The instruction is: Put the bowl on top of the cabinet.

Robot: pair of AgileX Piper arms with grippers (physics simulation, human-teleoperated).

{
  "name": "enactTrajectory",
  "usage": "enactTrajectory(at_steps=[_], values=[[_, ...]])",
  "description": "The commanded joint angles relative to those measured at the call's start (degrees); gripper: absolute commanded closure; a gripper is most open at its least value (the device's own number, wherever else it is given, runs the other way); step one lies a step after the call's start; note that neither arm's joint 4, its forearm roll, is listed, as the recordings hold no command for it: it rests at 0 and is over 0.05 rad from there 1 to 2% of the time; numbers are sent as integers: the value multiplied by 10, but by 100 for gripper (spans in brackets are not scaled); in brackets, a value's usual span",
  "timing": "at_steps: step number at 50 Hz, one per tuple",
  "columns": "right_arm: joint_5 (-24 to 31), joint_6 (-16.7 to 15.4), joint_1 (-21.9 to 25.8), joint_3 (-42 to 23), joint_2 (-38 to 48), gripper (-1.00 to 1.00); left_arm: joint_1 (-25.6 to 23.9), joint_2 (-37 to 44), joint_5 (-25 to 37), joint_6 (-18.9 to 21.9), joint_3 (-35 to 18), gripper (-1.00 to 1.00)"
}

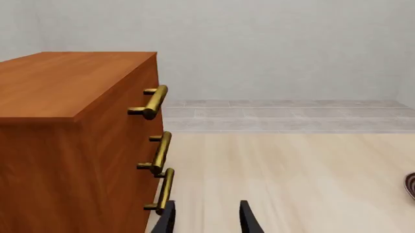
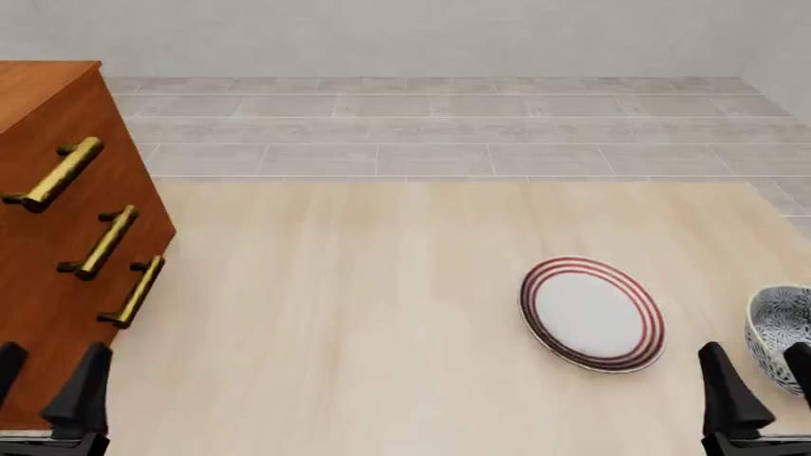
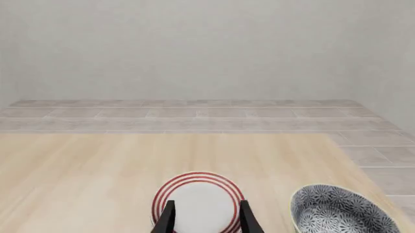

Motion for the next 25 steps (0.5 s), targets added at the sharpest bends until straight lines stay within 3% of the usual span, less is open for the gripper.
enactTrajectory(at_steps=[1,18,25], values=[[1,1,1,-1,1,-100,-2,3,-1,3,-2,-100],[12,3,-2,-7,1,-100,-4,1,0,5,-2,-100],[36,-2,1,-41,14,-100,-7,0,0,3,-3,-100]])
